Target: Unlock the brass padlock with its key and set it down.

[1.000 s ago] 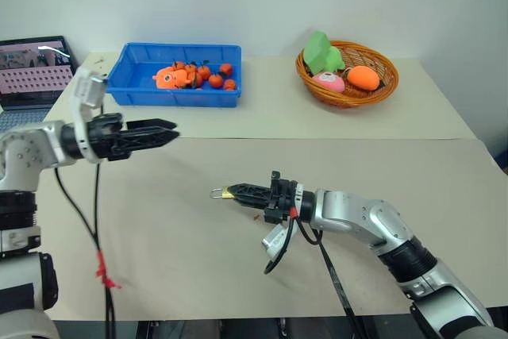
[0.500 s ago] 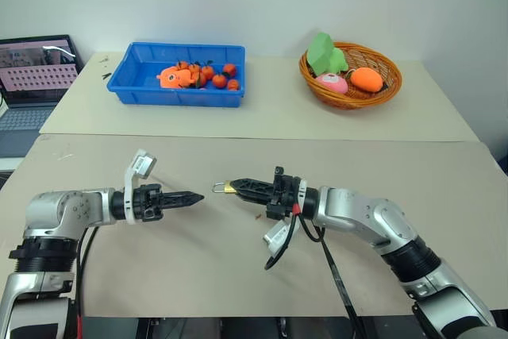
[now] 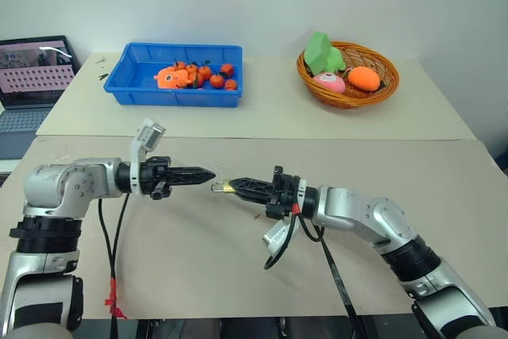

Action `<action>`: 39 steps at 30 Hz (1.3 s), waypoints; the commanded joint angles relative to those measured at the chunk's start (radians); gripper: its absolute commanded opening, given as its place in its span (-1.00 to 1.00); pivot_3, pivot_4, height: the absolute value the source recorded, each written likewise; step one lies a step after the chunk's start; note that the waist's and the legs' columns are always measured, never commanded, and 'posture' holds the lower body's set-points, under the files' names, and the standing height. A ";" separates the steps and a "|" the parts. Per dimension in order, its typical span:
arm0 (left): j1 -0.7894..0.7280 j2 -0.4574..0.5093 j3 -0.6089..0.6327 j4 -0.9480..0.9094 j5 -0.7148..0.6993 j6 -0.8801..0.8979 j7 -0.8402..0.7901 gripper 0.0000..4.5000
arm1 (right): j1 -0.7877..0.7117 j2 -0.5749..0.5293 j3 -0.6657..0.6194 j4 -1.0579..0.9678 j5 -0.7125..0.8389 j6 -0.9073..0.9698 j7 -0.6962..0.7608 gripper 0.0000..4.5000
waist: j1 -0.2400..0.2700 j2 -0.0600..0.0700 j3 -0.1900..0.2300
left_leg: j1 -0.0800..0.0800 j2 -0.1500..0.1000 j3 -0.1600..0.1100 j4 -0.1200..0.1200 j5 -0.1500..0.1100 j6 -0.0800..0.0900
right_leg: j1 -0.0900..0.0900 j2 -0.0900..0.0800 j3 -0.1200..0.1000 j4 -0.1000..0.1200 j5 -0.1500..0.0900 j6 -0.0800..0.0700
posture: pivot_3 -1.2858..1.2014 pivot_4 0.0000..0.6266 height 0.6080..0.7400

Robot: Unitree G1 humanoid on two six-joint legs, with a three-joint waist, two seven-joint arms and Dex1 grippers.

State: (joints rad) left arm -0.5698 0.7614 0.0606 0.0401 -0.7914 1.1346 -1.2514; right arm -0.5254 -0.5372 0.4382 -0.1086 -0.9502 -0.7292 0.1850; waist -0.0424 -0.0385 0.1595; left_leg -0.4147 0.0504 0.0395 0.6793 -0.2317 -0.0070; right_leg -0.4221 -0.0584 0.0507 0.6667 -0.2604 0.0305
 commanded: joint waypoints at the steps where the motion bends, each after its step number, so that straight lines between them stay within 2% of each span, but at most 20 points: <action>1: 0.005 0.009 -0.008 -0.018 0.004 -0.034 -0.007 -0.98 | -0.018 0.006 -0.020 -0.026 0.009 0.003 -0.019 -0.95 | -0.001 0.000 0.000 | 0.000 0.000 0.000 0.000 0.000 0.000 | 0.000 0.000 0.000 0.000 0.000 0.000 | 0.03 -0.52 1.00; 15: 0.014 0.022 -0.052 0.063 0.073 -0.123 -0.040 -0.98 | -0.019 0.008 -0.024 -0.033 0.007 -0.002 -0.023 -0.95 | 0.000 0.000 0.000 | 0.000 0.000 0.000 0.000 0.000 0.000 | 0.000 0.000 0.000 0.000 0.000 0.000 | 0.03 -0.52 1.00; 39: -0.029 -0.005 -0.076 0.095 0.104 -0.154 -0.030 -0.98 | -0.019 0.014 -0.010 -0.042 0.022 -0.007 -0.008 -0.95 | 0.000 0.000 0.000 | 0.000 0.000 0.000 0.000 0.000 0.000 | 0.000 0.000 0.000 0.000 0.000 0.000 | 0.03 -0.52 1.00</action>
State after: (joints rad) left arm -0.5755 0.7594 -0.0197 0.1394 -0.6907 1.0023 -1.2753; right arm -0.5292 -0.5281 0.4407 -0.1166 -0.9576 -0.7309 0.1798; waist -0.0423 -0.0385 0.1595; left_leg -0.4147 0.0503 0.0396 0.6793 -0.2317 -0.0070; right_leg -0.4221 -0.0584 0.0506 0.6664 -0.2604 0.0305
